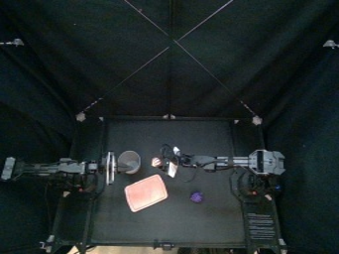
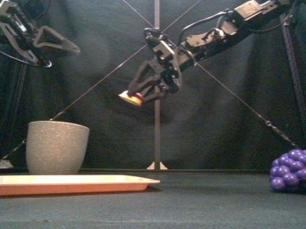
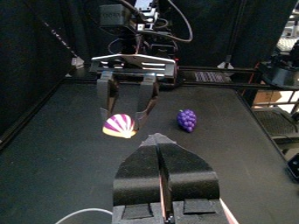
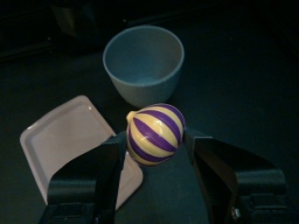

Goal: Pick the onion then place it in the grey bowl
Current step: Place onion in the grey bowl

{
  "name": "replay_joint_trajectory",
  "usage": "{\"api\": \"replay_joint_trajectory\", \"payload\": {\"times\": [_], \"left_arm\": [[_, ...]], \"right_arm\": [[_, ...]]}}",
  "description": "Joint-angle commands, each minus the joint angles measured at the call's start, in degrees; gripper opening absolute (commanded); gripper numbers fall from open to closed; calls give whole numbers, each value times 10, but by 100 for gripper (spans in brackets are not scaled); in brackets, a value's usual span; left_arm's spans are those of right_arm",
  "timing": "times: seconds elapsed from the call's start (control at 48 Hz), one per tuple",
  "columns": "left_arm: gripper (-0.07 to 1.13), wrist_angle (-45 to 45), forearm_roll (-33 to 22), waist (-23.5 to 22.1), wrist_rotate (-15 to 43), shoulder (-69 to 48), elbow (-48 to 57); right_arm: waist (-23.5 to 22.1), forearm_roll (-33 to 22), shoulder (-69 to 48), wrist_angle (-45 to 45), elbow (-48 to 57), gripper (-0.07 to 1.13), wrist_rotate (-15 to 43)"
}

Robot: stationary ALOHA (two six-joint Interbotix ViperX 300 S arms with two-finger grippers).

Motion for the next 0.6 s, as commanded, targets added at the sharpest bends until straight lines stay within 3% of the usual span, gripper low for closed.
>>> {"api": "replay_joint_trajectory", "payload": {"times": [0.021, 0.396, 0.604], "left_arm": [[2, -5, 0, 1, 0, 2, -8], [2, -5, 0, 1, 0, 2, -2], [2, -5, 0, 2, 0, 2, 0]], "right_arm": [[0, -10, 28, -13, -64, 72, 0], [4, -34, 165, -4, -238, 73, 0], [4, -37, 209, 7, -296, 81, -1]]}}
